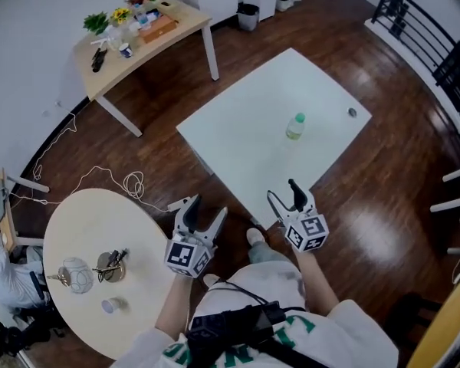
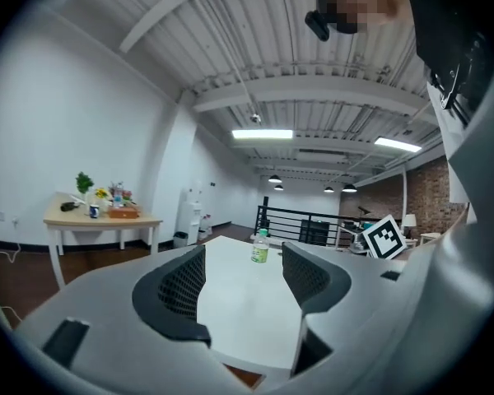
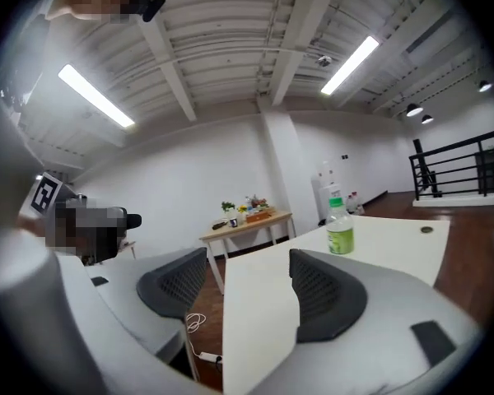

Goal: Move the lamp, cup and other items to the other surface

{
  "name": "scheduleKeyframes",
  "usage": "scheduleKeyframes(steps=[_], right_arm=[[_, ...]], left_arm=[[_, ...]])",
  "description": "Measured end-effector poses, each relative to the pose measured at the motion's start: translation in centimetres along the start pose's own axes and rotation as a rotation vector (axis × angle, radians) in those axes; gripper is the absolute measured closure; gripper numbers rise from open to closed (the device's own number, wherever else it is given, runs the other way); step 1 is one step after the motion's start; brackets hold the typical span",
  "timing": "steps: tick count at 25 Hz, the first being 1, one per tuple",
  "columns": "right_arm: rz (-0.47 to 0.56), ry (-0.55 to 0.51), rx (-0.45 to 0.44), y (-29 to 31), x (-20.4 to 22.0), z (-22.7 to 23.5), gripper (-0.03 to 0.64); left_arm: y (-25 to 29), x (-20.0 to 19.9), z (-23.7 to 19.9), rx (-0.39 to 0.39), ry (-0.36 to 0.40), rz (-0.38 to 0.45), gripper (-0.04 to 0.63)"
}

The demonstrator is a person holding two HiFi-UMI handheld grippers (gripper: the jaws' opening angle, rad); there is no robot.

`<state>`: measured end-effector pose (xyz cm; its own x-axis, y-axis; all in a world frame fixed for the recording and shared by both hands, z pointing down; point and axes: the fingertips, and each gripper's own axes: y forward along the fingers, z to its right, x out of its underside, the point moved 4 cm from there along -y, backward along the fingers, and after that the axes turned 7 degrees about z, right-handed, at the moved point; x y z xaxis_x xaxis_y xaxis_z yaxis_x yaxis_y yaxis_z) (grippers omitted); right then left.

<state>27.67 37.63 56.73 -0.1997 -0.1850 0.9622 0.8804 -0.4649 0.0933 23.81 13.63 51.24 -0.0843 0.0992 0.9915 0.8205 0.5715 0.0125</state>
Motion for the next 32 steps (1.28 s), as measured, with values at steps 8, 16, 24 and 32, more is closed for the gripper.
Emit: scheduleKeyframes(steps=[8, 16, 24, 32], right_arm=[[-0.032, -0.024, 0.143, 0.4, 0.1, 10.8, 0.285], [-0.126, -0.066, 0.116, 8.0, 4.7, 17.9, 0.285], [-0.197, -0.042, 0.143, 14.0, 8.6, 22.7, 0.284], [-0.188, -0.029, 0.15, 16.5, 8.5, 22.2, 0.319]], left_arm=[[9.4, 1.8, 4.8, 0.113, -0.031, -0.048, 0.311], [14.0, 2.7, 5.6, 0.115, -0.055, -0.111, 0.311], [13.2, 3.9, 4.8, 0.018, -0.055, -0.192, 0.311], [10.0, 5.0, 2.6, -0.063, -0.039, -0.181, 0.311]])
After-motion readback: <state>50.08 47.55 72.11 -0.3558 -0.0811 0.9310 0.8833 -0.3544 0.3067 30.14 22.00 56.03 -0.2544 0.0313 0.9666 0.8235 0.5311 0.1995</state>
